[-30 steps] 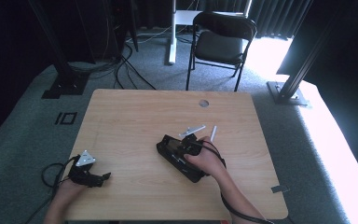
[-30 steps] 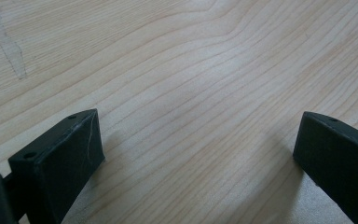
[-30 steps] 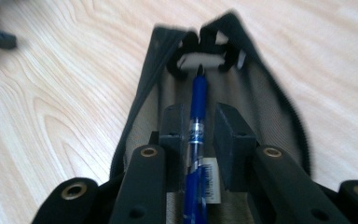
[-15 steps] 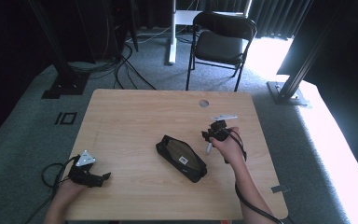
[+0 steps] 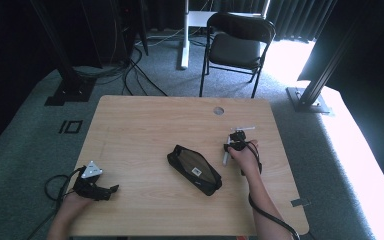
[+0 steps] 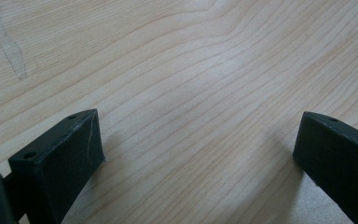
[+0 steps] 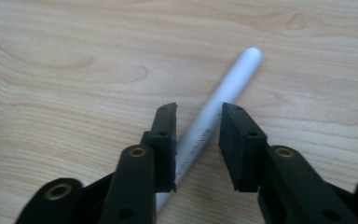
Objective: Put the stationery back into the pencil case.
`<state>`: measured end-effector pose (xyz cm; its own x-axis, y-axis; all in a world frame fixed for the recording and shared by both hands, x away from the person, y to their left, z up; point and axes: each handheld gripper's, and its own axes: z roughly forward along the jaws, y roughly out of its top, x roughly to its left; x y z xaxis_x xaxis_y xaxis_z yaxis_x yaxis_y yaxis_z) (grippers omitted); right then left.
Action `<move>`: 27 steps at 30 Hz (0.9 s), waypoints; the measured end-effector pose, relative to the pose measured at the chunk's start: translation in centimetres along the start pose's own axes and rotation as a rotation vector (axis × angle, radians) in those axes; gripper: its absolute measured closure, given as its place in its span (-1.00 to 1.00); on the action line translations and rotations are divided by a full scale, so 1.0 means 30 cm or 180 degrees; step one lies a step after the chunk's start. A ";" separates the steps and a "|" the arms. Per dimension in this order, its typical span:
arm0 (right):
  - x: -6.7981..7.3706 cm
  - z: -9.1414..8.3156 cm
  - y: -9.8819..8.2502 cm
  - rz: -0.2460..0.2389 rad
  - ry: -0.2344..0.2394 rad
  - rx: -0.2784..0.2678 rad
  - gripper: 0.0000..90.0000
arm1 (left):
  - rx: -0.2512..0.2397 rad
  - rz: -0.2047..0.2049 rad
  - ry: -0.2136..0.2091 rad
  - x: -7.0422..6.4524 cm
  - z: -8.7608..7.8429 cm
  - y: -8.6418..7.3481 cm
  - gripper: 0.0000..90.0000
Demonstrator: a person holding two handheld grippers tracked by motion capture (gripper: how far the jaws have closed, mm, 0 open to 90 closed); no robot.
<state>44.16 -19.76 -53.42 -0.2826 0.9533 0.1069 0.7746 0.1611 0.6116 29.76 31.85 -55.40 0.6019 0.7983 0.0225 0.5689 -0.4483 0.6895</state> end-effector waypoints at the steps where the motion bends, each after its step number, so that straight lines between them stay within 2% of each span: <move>1: 0.001 0.002 -0.002 -0.0034 -0.0013 0.0002 0.58 | -0.0001 0.0000 0.0000 0.000 0.000 0.000 -0.97; 4: 0.001 -0.001 -0.003 -0.0088 -0.0047 0.0027 0.72 | -0.0001 -0.0001 0.0000 0.000 0.000 0.000 -0.96; 8: 0.004 -0.003 -0.004 -0.0133 -0.0057 0.0042 0.74 | 0.0000 0.0000 0.0000 0.000 0.000 0.000 -0.96; 13: 0.005 -0.010 0.001 -0.0146 0.0062 0.0092 0.74 | -0.0002 -0.0002 0.0000 0.000 0.000 0.000 -0.96; 18: 0.038 -0.080 0.027 -0.0260 0.0258 -0.0060 0.74 | 0.0000 -0.0001 0.0000 0.000 0.000 0.000 -0.96; 20: 0.055 -0.116 0.044 -0.0294 0.0351 -0.0221 0.74 | -0.0001 -0.0001 0.0000 0.000 0.000 0.000 -0.96; 22: 0.082 -0.156 0.062 -0.0350 0.0410 -0.0313 0.74 | 0.0000 -0.0001 0.0000 0.000 0.000 0.000 -0.96; 25: 0.123 -0.218 0.088 -0.0432 0.0580 -0.0474 0.74 | -0.0001 -0.0002 0.0000 0.000 0.000 0.000 -0.96; 27: 0.156 -0.251 0.097 -0.0524 0.0713 -0.0507 0.74 | -0.0001 -0.0001 0.0000 0.000 0.000 0.000 -0.97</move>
<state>40.84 -16.76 -45.23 -0.5280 0.8349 0.1553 0.6147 0.2495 0.7483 29.76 31.85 -55.40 0.6017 0.7984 0.0222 0.5690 -0.4479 0.6896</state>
